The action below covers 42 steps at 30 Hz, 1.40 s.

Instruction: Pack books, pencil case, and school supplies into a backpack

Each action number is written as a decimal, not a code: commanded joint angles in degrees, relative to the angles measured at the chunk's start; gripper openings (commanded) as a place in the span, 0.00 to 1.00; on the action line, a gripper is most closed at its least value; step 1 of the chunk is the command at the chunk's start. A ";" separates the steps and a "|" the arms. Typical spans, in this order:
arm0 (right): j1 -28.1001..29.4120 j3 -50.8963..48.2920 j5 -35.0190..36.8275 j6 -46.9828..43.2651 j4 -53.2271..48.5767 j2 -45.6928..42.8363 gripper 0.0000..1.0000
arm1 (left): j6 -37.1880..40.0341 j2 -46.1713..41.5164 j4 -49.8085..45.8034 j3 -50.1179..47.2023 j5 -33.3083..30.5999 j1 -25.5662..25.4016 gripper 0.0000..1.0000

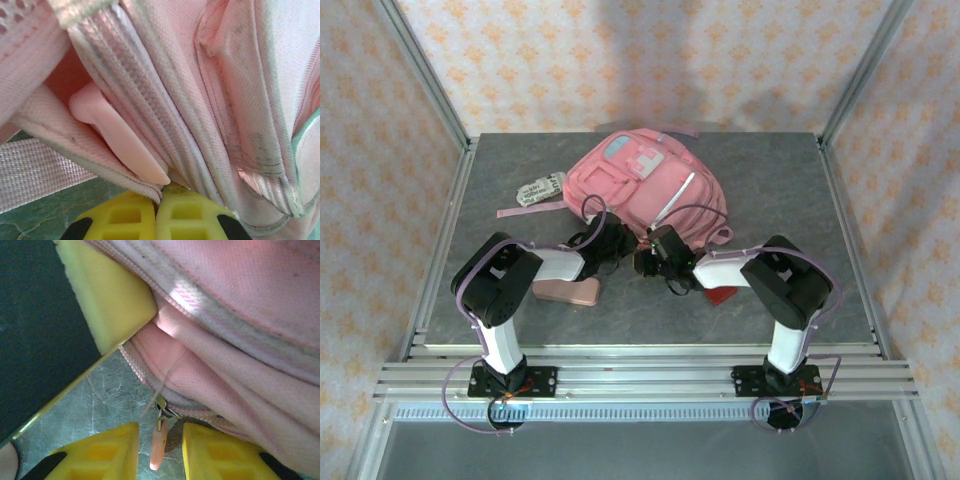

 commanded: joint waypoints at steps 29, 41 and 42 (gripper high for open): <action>-10.13 -12.82 16.27 -1.26 -19.06 -20.54 0.00 | 8.05 -3.64 -7.38 4.45 -1.10 5.78 0.00; 0.15 -7.15 6.34 -0.91 -14.01 -20.38 0.00 | 16.65 2.81 -20.24 24.90 -1.94 11.80 0.00; 0.87 -6.36 5.39 -0.57 -12.52 -19.34 0.00 | 16.92 3.01 -21.03 26.24 -1.98 12.28 0.00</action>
